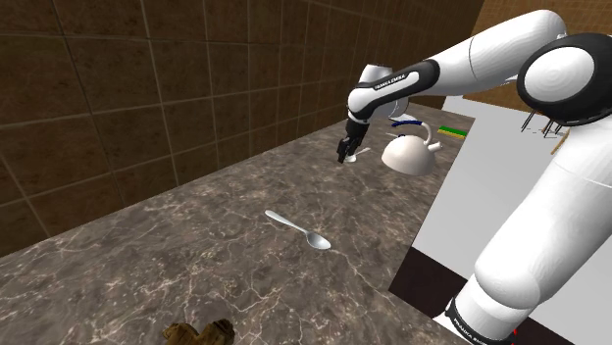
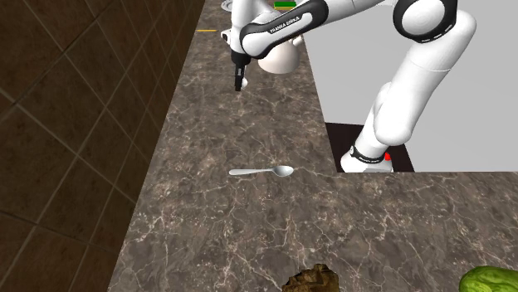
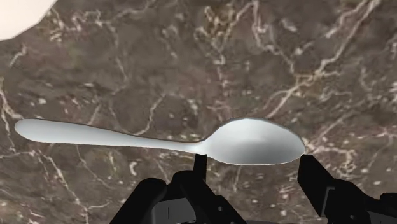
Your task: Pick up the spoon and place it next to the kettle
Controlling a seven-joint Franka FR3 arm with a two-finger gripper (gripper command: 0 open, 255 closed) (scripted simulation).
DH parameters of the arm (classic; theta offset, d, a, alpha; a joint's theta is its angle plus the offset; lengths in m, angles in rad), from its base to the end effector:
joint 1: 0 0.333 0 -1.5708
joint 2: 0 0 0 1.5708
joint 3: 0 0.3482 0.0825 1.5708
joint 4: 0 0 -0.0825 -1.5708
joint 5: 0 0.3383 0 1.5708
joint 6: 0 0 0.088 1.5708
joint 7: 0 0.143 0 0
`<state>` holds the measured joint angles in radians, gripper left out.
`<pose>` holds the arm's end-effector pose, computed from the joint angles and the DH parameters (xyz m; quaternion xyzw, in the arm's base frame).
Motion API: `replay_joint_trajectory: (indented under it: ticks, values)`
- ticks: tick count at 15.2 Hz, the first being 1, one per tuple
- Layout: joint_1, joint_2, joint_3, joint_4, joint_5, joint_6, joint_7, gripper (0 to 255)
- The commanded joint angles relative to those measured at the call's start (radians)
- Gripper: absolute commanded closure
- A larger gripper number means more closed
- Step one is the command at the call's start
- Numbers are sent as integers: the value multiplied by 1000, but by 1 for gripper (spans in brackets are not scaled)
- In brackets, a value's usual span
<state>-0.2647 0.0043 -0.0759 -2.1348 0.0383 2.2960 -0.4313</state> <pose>0.4934 -0.1729 0.4408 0.9962 0.0337 0.0783 0.0155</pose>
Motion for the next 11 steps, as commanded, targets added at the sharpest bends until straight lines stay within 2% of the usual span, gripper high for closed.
replay_joint_trajectory:
  ticks: [1,5,6,11]
  values:
    - [0,1,0,-1,0,2,0,255]
    - [0,1,0,-1,0,2,0,255]
    - [0,1,0,-1,0,2,0,0]
    - [0,1,0,-1,0,2,0,0]
